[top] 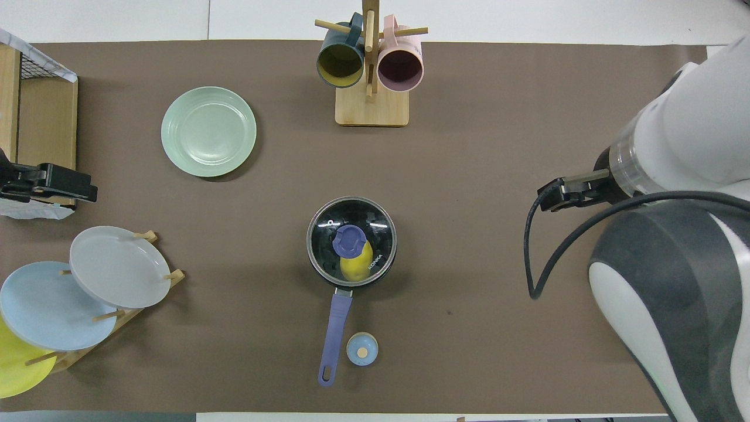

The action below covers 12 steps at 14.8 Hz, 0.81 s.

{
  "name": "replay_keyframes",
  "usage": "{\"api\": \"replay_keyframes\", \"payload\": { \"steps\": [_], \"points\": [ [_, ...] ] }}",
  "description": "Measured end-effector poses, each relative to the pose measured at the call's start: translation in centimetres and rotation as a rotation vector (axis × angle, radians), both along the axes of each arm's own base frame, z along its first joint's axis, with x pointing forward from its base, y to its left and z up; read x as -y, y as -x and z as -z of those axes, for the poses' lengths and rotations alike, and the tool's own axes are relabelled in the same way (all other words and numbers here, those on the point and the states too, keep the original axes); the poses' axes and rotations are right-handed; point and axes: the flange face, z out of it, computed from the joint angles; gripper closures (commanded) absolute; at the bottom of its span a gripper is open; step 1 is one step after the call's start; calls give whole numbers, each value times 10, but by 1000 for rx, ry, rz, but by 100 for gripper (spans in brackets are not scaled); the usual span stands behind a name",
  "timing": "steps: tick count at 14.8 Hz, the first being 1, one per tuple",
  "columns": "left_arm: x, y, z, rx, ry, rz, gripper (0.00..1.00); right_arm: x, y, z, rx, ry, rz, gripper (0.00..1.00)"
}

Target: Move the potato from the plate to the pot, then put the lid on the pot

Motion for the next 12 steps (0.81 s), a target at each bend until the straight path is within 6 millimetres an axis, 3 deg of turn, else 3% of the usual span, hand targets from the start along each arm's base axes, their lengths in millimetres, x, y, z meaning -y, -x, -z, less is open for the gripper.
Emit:
{"api": "replay_keyframes", "payload": {
  "steps": [5,12],
  "points": [
    [0,0,0,0,0,0,0,37,9,10,-17,-29,48,0],
    [0,0,0,0,0,0,0,64,4,14,-1,-36,82,0]
  ]
}}
